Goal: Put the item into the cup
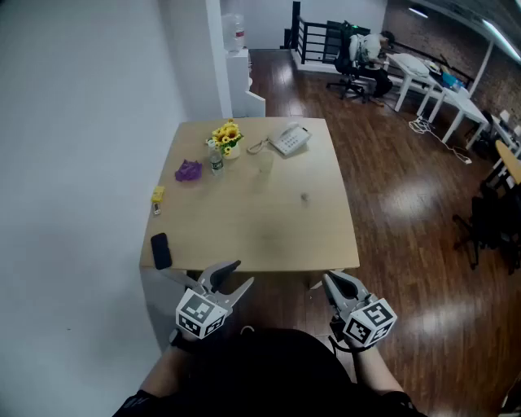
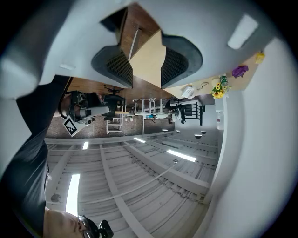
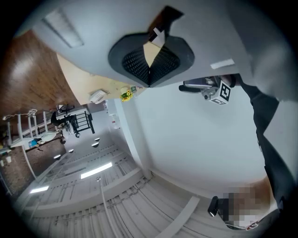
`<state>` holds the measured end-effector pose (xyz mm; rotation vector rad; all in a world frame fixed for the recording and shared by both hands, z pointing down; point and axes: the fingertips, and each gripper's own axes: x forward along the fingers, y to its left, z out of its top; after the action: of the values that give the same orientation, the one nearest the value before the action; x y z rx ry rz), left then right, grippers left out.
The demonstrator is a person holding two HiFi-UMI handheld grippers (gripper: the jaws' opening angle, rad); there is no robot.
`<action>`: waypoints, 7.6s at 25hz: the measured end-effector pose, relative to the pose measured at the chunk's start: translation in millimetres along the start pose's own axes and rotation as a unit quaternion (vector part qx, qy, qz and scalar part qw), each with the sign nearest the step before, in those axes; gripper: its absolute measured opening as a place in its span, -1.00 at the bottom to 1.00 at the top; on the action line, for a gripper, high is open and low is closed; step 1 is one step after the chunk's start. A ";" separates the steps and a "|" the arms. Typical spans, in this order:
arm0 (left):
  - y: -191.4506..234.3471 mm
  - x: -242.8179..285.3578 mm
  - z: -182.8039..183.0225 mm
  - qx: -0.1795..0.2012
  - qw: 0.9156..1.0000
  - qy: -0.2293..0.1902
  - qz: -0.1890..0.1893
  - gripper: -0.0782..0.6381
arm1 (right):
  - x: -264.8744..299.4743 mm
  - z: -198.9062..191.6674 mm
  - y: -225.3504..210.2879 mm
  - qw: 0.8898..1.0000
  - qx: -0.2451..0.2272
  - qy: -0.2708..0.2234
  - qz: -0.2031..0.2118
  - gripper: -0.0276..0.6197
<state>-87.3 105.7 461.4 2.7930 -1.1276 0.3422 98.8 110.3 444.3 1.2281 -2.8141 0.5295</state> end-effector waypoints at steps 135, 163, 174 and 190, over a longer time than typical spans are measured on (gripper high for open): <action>398.0 387.3 -27.6 0.054 0.988 0.144 0.022 -0.58 | 261.6 39.9 -230.1 0.994 -0.019 0.097 -0.044 -0.77; 160.9 128.5 -6.2 -0.015 0.999 0.035 0.027 -0.41 | 177.1 46.8 -98.6 0.997 -0.058 0.041 0.039 -0.81; 29.2 75.3 -9.7 -0.030 0.998 0.037 0.034 -0.41 | 62.8 14.0 -56.4 0.995 -0.055 0.041 0.070 -0.89; 16.5 32.5 -7.1 -0.002 0.999 0.032 0.031 -0.38 | 44.1 15.1 -28.6 0.997 -0.056 0.016 0.048 -0.89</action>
<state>-77.2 73.4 476.6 2.7270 -1.2017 0.4305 90.6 56.3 445.5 1.0589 -2.8448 0.3854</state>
